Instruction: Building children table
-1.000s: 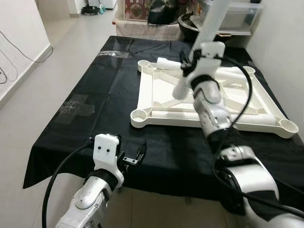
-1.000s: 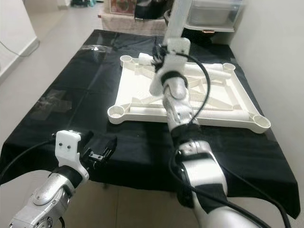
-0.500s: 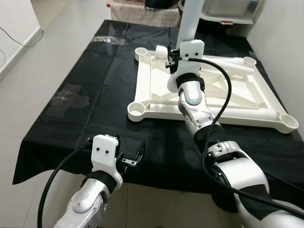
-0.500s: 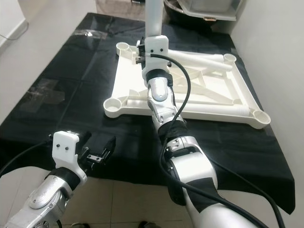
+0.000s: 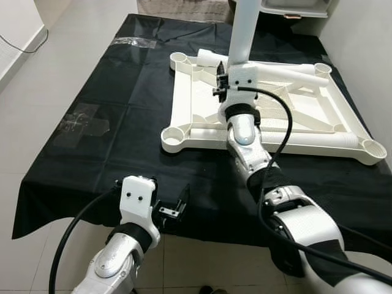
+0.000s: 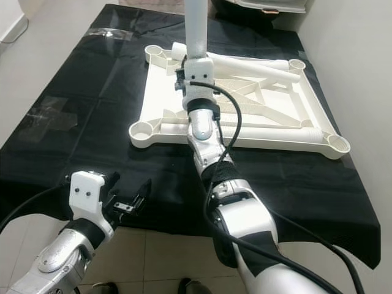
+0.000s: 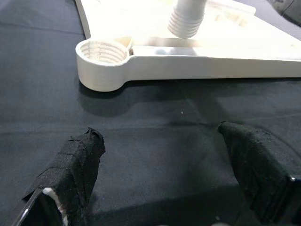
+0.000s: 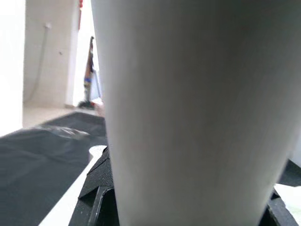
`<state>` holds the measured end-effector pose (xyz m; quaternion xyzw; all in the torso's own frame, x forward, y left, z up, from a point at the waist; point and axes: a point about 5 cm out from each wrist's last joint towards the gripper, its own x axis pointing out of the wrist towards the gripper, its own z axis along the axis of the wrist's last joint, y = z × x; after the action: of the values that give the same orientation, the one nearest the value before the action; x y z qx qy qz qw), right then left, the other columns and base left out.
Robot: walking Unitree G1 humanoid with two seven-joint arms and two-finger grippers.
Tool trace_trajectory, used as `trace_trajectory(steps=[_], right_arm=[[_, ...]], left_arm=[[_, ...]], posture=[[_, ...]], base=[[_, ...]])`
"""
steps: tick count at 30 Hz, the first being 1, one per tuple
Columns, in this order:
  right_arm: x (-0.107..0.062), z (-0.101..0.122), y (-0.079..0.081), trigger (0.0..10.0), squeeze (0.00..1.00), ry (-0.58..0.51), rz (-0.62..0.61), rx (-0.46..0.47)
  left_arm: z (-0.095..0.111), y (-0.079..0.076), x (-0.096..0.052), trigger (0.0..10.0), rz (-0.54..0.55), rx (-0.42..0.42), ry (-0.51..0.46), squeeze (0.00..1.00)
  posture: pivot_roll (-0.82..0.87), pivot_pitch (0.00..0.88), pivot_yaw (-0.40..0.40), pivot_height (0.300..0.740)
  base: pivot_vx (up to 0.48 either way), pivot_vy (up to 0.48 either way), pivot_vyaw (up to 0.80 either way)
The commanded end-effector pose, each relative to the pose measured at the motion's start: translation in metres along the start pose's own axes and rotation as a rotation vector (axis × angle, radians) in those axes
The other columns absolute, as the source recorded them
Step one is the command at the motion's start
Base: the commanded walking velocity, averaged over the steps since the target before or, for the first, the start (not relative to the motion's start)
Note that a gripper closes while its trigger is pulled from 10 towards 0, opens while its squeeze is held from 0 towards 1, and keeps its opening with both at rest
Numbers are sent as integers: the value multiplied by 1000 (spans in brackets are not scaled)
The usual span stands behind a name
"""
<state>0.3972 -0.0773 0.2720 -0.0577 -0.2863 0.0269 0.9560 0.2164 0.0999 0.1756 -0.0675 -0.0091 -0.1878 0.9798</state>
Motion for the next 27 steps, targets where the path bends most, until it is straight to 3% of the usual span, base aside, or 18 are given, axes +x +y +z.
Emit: trace_trajectory(steps=[1, 7, 12, 27], right_arm=[[-14, -21, 5, 10000, 0, 83, 28, -7], [-12, -18, 0, 10000, 0, 56, -25, -1], [0, -3, -14, 10000, 0, -5, -159, -28], [6, 0, -24, 10000, 0, -2, -249, -70]], left_arm=[[-2, -1, -3, 10000, 1, 17, 17, 0], [-2, 0, -2, 10000, 1, 10, 22, 0], [-3, -2, -4, 10000, 0, 12, 28, 0], [-1, -6, -6, 10000, -7, 7, 24, 0]], posture=[[98, 274, -110, 740], [91, 272, -109, 740], [98, 273, -113, 740], [104, 276, -111, 740]], base=[[0, 0, 0], [0, 0, 0], [0, 0, 0], [0, 0, 0]])
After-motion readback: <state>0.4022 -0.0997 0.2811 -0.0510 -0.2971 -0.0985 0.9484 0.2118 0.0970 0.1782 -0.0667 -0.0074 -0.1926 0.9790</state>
